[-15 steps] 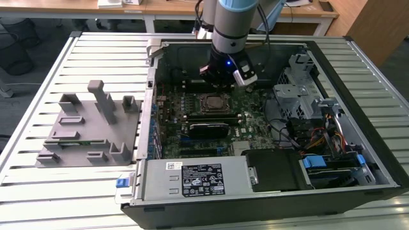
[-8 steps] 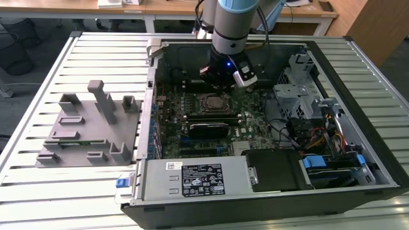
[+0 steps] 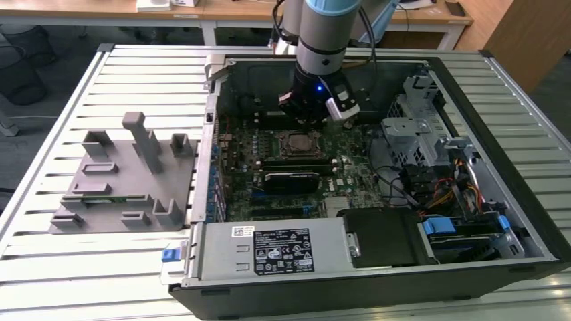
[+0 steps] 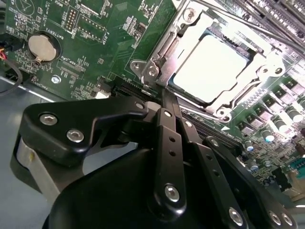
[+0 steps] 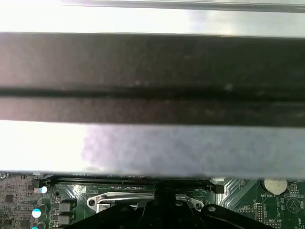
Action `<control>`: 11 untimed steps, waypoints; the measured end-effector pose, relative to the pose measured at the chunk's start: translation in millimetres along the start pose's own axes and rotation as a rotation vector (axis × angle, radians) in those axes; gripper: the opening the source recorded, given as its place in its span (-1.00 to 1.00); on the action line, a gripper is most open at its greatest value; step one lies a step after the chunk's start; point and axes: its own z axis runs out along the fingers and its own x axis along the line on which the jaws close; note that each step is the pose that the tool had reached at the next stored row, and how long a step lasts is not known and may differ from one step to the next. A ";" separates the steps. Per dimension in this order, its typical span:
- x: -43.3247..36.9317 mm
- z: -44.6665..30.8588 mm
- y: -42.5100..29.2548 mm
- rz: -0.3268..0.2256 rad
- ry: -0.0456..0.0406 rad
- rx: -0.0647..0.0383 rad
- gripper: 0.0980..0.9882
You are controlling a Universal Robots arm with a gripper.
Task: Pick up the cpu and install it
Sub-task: 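Install the first cpu locking lever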
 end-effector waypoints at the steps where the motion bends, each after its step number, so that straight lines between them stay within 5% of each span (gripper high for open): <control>1: 0.0 0.0 0.0 0.000 -0.0001 0.000 -0.98; 8: -0.6 2.2 -0.4 0.000 0.0011 0.030 -0.98; 11: -1.3 3.5 -0.6 0.001 0.0017 0.033 -0.98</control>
